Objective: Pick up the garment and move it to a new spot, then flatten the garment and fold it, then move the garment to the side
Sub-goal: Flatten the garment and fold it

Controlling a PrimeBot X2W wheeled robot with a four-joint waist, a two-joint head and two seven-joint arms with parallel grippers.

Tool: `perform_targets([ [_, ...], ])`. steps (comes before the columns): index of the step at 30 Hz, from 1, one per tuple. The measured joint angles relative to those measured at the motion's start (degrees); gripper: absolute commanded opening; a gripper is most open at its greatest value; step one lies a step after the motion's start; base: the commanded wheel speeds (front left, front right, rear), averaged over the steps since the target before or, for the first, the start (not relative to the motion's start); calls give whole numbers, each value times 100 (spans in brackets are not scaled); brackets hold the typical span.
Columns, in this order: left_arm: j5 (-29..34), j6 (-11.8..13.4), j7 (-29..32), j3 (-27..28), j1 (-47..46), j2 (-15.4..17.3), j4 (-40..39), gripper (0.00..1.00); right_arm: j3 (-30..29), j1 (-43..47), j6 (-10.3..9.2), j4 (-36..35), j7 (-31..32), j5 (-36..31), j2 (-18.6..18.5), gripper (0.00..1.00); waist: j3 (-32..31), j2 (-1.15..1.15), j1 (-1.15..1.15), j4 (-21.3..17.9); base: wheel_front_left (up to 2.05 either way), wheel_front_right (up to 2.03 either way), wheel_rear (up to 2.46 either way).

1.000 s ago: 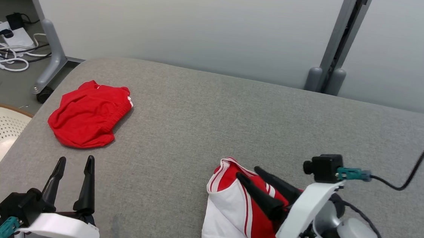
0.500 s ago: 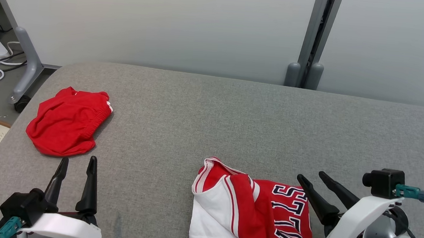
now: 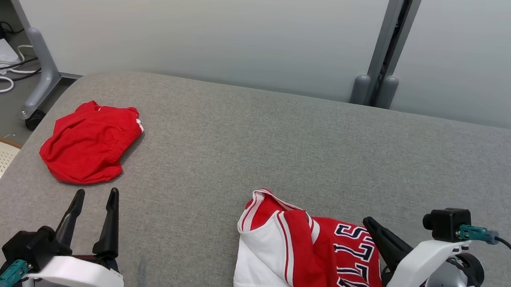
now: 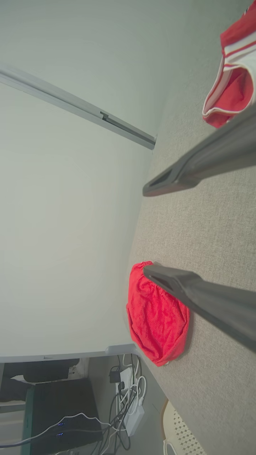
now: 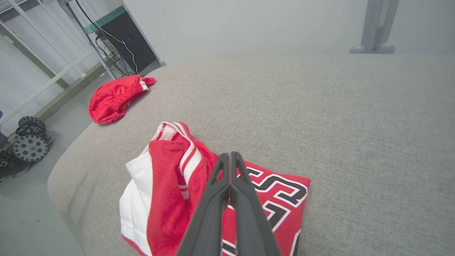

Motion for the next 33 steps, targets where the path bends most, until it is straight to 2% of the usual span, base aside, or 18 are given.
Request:
perform_targets([
  [8, 0, 0, 0, -25, -51, -8, 29, 100, 396, -184, 0, 98, 196, 190, 42, 0, 28, 0, 0, 118, 0, 0, 0],
  [19, -16, -40, -1, -14, -99, -4, 109, 100, 1044, -645, 0, 916, 293, 590, 163, 0, 137, 0, 0, 371, 0, 0, 0],
  [25, -18, -64, -1, 21, -164, -4, 146, 100, 1605, -817, 0, 1177, 257, 883, 254, 0, 188, 0, 0, 573, 0, 0, 0],
  [33, -1, -107, -2, 65, -168, -20, 183, 100, 2699, -866, 0, 1213, 271, 1300, 499, 0, 183, 0, 0, 746, 0, 0, 0],
])
